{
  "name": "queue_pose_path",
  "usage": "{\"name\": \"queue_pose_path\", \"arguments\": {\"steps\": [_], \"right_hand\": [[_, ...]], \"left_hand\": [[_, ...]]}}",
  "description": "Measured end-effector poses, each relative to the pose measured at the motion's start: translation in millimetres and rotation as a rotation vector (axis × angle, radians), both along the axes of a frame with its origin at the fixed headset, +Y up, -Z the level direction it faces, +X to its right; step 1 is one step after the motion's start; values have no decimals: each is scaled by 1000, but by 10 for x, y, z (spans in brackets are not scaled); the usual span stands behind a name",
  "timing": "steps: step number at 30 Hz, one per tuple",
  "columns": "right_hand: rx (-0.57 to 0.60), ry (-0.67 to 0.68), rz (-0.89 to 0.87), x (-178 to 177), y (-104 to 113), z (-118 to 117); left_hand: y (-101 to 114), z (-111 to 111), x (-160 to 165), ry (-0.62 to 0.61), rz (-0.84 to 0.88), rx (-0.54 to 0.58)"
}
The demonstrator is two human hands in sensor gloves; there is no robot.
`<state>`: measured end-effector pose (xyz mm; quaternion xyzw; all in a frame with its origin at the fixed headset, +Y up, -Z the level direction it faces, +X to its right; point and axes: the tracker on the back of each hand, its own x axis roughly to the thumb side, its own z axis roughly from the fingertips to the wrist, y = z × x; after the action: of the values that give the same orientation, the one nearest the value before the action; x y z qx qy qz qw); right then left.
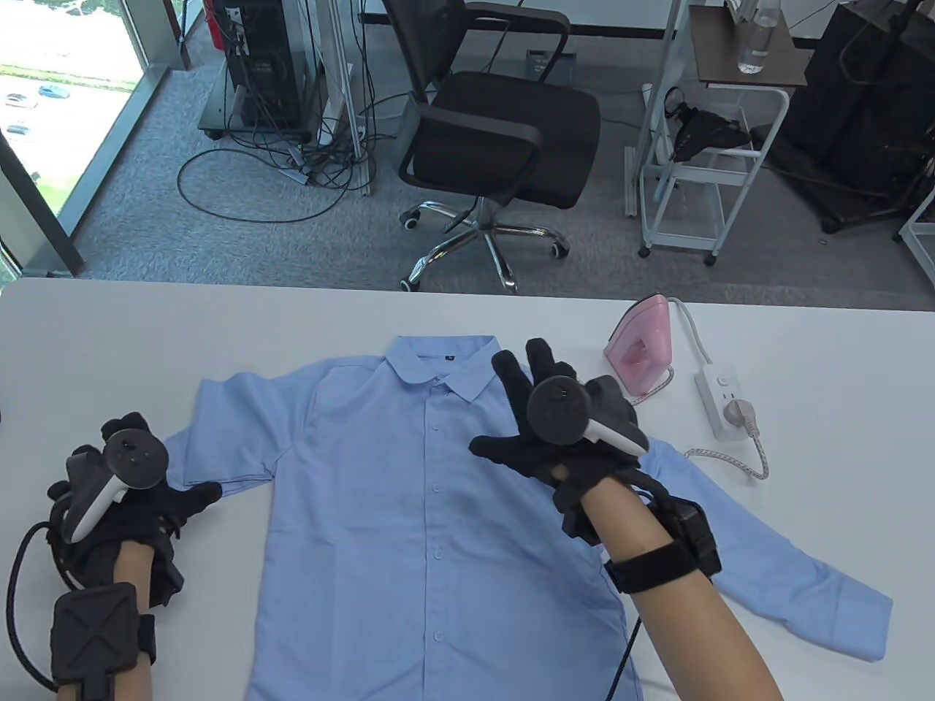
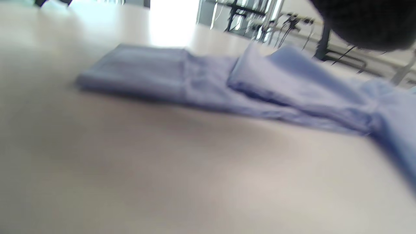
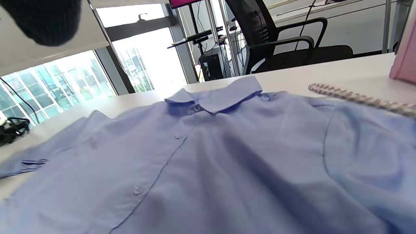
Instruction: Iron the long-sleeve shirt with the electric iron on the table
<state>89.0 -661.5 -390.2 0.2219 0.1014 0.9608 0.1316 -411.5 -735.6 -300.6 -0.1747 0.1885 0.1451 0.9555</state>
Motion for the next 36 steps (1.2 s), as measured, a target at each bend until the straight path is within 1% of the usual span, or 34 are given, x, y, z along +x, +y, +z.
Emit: {"name": "queue_pose_path", "arguments": {"steps": [1, 2, 4, 5, 7, 8, 9, 10, 11, 12, 14, 15, 17, 19, 21, 23, 25, 27, 28, 29, 30, 31, 32, 33, 34, 35, 36], "right_hand": [[-19, -25, -3, -81, -164, -101], [-66, -49, 25, -144, -316, -194], [-123, -83, 102, -220, -531, -333], [-143, -102, 144, -241, -608, -386], [-169, -152, 283, -257, -763, -488], [-175, -182, 342, -250, -840, -531], [-180, -200, 369, -234, -922, -565], [-187, -206, 351, -211, -944, -581], [-181, -219, 273, -193, -968, -574], [-150, -207, 256, -196, -960, -581], [-134, -212, 305, -214, -922, -559], [-128, -214, 313, -219, -914, -552], [-156, -229, 300, -219, -916, -521], [-198, -257, 251, -206, -914, -469], [-214, -276, 197, -203, -919, -404], [-186, -280, 186, -228, -919, -294], [-111, -265, 247, -243, -882, -177], [-111, -248, 234, -203, -814, -67], [-118, -257, 181, -148, -730, -6], [-91, -275, 110, -80, -590, 54], [-64, -283, 70, -28, -465, 95], [-18, -292, 26, 64, -235, 163], [21, -298, 5, 133, -69, 213], [91, -314, -26, 268, 237, 297], [125, -326, -43, 351, 411, 347], [177, -348, -76, 493, 691, 425], [218, -366, -106, 618, 921, 490]], "left_hand": [[-94, 18, -73, 16, 16, -29], [-161, 27, -119, 19, 27, -34], [-257, 35, -181, 31, 16, -69], [-288, 42, -201, 41, 5, -74], [-368, 55, -244, 68, -26, -71], [-399, 83, -279, 70, -43, -88], [-389, 74, -281, 77, -13, -70], [-365, 70, -271, 92, -6, -47], [-336, 56, -263, 101, -31, -20], [-303, 55, -253, 93, -77, -5], [-260, 52, -239, 77, -148, 17], [-250, 54, -234, 76, -157, 24], [-233, 66, -229, 82, -172, 38], [-221, 76, -214, 80, -178, 45], [-210, 80, -191, 73, -197, 51], [-192, 82, -162, 58, -237, 57], [-163, 93, -145, 57, -263, 82], [-116, 112, -146, 87, -253, 145], [-65, 125, -140, 110, -240, 214], [1, 126, -129, 119, -227, 256], [56, 124, -112, 121, -220, 272], [155, 120, -73, 114, -218, 308], [230, 119, -40, 109, -219, 346], [355, 116, 19, 108, -214, 414], [452, 116, 70, 105, -201, 459], [592, 122, 142, 93, -177, 538], [714, 126, 208, 86, -157, 614]]}}
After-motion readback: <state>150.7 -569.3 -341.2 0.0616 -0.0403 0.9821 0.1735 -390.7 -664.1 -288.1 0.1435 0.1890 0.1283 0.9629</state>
